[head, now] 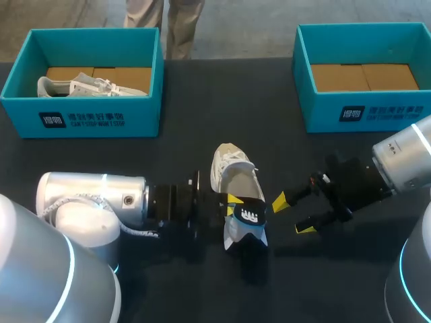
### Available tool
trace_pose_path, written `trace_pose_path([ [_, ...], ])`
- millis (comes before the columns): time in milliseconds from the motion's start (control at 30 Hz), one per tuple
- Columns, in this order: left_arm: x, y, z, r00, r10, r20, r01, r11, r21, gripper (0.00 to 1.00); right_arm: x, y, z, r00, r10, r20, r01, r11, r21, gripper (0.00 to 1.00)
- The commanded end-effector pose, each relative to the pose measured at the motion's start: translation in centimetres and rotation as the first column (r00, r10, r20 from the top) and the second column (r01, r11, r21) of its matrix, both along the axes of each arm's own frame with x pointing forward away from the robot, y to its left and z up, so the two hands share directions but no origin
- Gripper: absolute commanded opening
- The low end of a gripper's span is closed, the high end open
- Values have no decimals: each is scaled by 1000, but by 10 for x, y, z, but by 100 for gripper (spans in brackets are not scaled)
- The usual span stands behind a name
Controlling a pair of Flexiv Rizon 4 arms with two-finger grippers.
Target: Take the shoe out of the shoebox, open the shoe tongue, remove and reinsert the insole, then place the shoe into the shoebox
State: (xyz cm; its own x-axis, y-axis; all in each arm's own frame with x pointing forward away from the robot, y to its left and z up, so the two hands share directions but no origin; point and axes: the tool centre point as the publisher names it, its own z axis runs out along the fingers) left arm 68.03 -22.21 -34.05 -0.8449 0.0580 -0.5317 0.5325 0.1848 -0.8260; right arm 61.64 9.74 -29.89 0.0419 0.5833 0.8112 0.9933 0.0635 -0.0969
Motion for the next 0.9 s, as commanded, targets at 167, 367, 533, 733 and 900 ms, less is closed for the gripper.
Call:
trace_pose_path([
  [167, 1, -1, -4, 1000, 24, 6, -24, 1000, 19, 0, -1, 1, 0, 1000, -2, 1, 2, 1000, -4, 100],
  [367, 6, 0, -7, 999, 36, 1, -36, 999, 30, 0, -1, 1, 0, 1000, -2, 1, 2, 1000, -4, 100],
  [533, 9, 1, -9, 999, 42, -5, -42, 999, 35, 0, -1, 1, 0, 1000, -2, 1, 2, 1000, -4, 100],
  [733, 13, 2, -13, 999, 49, -16, -48, 998, 41, 0, -1, 1, 0, 1000, -2, 1, 2, 1000, -4, 100],
  [900, 15, 2, -14, 998, 52, -22, -51, 998, 46, 0, -1, 1, 0, 1000, -2, 1, 2, 1000, -4, 100],
])
